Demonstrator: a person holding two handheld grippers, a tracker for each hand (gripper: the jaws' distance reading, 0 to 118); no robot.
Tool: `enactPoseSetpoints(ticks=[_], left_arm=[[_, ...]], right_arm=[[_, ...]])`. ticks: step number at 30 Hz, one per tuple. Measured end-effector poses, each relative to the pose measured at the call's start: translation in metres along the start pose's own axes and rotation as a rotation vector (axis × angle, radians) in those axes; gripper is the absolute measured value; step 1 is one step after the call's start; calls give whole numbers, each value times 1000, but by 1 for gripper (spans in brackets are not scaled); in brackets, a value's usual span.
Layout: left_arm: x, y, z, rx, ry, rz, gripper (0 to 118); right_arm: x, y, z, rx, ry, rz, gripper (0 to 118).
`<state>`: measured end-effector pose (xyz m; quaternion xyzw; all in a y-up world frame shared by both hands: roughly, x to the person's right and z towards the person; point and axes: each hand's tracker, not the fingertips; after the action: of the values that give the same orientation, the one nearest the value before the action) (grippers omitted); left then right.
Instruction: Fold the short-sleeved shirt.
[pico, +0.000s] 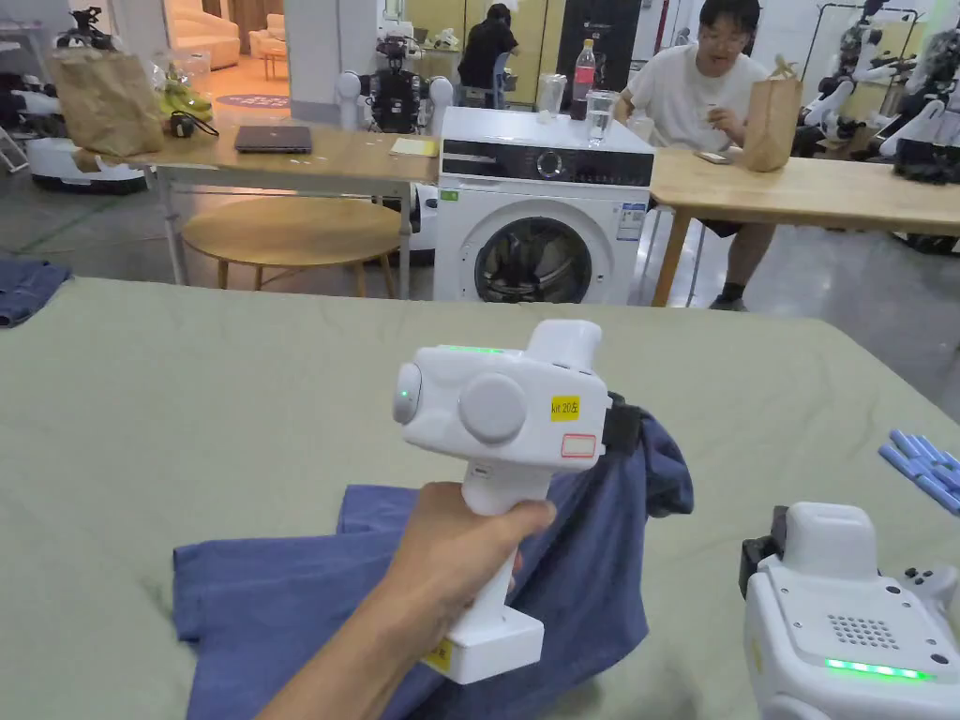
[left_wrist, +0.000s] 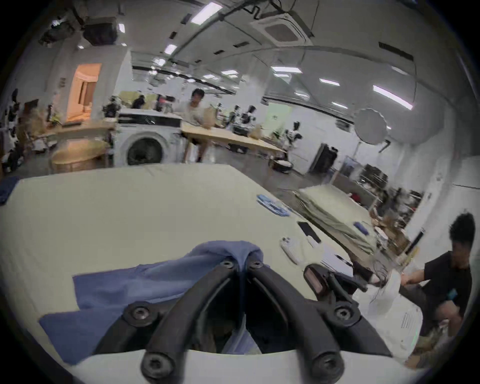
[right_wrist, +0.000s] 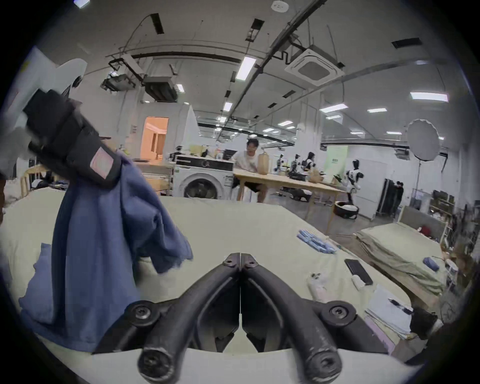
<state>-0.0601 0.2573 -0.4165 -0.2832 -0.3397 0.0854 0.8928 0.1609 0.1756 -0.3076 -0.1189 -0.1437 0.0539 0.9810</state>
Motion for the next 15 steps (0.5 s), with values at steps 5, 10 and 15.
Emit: enactPoseSetpoints(ticks=[5, 10, 15], left_arm=[[2, -29, -22, -66, -35, 39, 0], [-11, -34, -14, -72, -38, 92, 33], [-32, -32, 20, 7, 39, 118, 65]], right_arm=[[19, -10, -2, -33, -37, -18, 0], [15, -12, -4, -53, -31, -31, 0], [-5, -4, -2, -39, 16, -27, 0]])
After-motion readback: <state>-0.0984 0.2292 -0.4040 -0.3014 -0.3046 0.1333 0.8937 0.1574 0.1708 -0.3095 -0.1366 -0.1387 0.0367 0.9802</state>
